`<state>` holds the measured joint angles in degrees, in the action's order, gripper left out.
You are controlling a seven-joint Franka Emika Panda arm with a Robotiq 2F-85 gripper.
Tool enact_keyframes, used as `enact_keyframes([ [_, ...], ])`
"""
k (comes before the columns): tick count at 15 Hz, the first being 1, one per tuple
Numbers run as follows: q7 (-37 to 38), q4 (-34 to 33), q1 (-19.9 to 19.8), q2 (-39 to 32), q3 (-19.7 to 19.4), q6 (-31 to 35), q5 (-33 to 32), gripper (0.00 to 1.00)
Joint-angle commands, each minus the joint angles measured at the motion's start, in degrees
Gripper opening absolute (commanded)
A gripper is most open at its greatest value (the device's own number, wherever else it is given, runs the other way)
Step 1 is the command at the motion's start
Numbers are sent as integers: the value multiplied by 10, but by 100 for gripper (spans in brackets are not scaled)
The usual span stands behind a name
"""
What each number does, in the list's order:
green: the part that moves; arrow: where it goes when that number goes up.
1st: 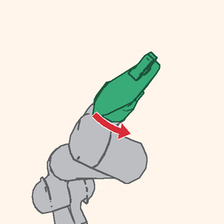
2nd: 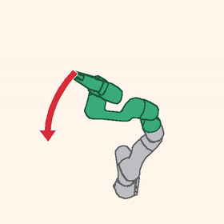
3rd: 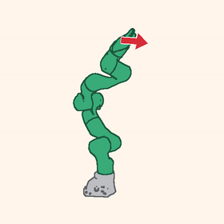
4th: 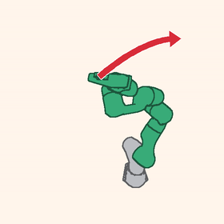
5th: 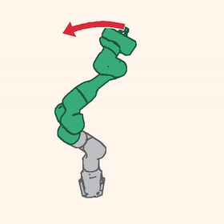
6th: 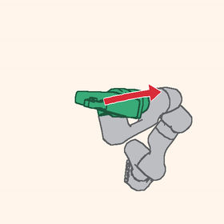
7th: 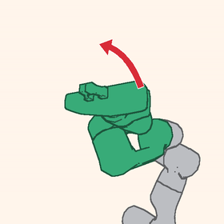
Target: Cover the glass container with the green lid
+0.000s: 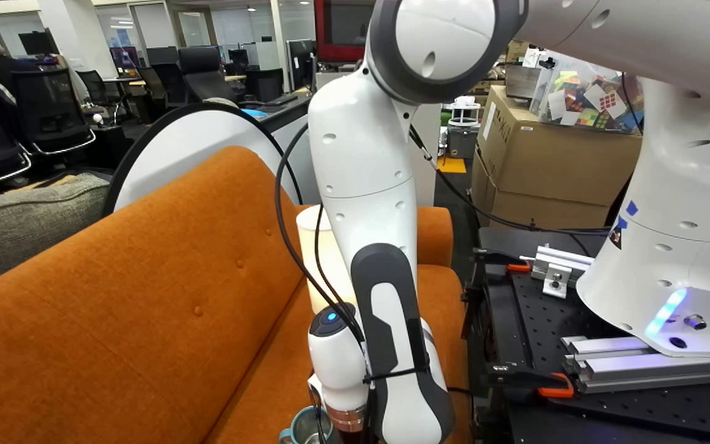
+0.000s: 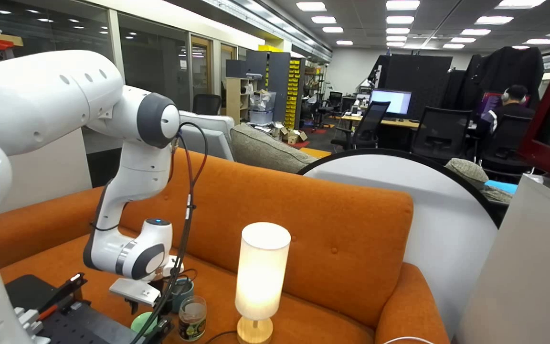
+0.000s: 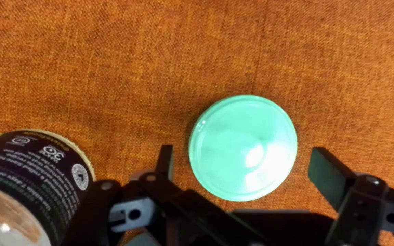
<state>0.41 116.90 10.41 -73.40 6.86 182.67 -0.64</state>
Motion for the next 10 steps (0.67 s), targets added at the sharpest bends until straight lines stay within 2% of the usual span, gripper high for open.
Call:
enact_keyframes([
  [1,17,-23,28,-18,-9,1,7,100],
  [5,23,-44,46,-35,-19,-5,7,100],
  [10,20,-73,48,-55,-22,-23,3,100],
])
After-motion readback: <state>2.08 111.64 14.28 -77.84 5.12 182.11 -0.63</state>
